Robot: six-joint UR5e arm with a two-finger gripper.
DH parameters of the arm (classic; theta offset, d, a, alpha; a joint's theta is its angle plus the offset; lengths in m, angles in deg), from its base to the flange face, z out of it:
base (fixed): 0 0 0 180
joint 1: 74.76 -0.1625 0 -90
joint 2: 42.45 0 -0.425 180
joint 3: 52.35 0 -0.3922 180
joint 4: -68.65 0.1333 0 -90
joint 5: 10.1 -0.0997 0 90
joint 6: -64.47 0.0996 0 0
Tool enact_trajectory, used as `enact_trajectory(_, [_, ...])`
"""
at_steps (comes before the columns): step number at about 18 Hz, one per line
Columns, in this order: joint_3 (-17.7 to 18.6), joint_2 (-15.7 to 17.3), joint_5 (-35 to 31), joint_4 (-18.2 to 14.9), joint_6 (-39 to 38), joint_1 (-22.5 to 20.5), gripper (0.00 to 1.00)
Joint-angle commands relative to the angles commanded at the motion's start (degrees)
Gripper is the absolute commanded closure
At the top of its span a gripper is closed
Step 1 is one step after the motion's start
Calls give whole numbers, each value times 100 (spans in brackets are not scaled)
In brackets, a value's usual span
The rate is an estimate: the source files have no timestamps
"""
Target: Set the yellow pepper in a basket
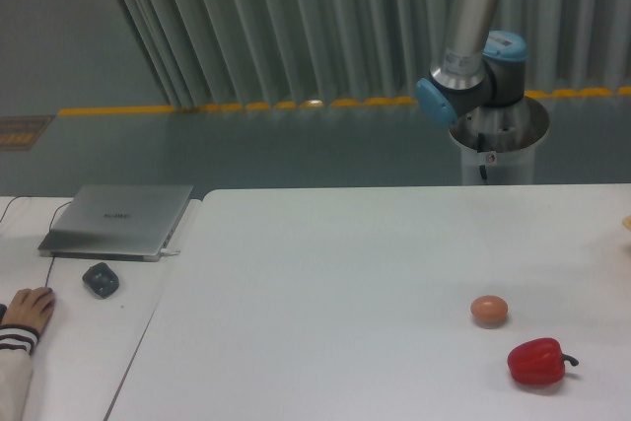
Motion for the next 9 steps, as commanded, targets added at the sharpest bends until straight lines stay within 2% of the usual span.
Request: enact_trajectory(9, [0,-131,35,-97,194,-272,0])
